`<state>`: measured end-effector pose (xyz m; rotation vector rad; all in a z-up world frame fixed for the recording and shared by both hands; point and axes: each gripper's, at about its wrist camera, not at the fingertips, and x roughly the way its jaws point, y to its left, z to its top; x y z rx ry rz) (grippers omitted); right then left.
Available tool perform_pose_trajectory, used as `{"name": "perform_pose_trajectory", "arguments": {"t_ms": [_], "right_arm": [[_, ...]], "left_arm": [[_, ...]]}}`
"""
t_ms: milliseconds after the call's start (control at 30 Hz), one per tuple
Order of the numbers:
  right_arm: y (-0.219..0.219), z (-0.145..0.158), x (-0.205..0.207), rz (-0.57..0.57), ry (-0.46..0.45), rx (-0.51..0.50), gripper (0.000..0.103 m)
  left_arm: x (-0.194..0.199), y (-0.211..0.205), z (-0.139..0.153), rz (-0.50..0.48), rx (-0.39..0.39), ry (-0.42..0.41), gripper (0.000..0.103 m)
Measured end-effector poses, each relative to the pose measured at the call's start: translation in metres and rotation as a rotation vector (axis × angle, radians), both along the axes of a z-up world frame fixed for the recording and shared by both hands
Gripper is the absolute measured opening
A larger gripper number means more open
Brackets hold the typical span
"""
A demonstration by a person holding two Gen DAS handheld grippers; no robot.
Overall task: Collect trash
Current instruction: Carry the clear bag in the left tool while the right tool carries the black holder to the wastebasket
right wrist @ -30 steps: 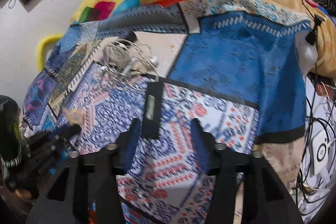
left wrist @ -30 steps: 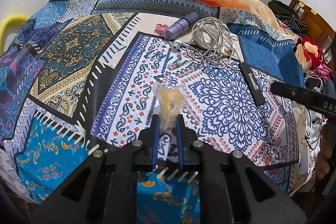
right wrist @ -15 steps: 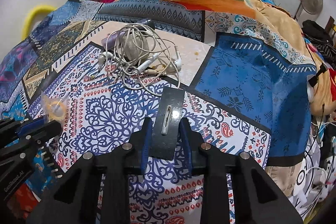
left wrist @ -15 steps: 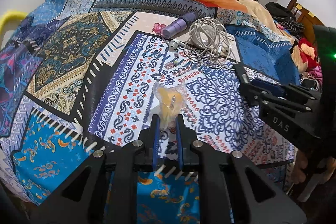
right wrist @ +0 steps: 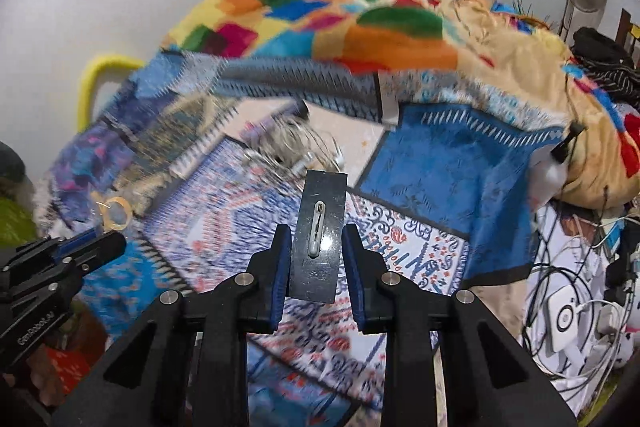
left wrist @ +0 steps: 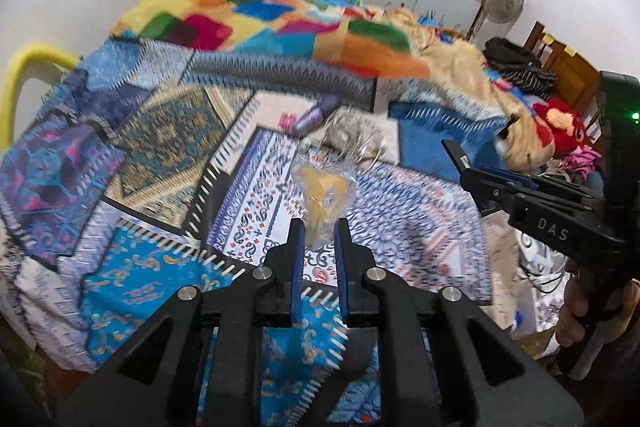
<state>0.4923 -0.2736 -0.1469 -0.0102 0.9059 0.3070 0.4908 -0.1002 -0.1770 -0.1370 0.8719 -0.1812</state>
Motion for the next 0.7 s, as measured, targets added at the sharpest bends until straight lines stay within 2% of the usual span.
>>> {"name": "perform_pose_trajectory", "arguments": {"t_ms": [200,433,700], "right_arm": [[0.002,0.064,-0.044,0.010,-0.103,0.042,0.024],[0.011,0.113,-0.099,0.040,-0.192,0.084,0.024],[0.034,0.145,-0.158,0.112,-0.252,0.105,0.024]], "left_arm": [[-0.047,0.004,0.058,0.014,0.009,-0.091,0.013],[-0.115,0.018,0.112,0.043,0.019,-0.186,0.013],[-0.188,0.043,0.138,0.095,0.036,-0.243,0.013]]}}
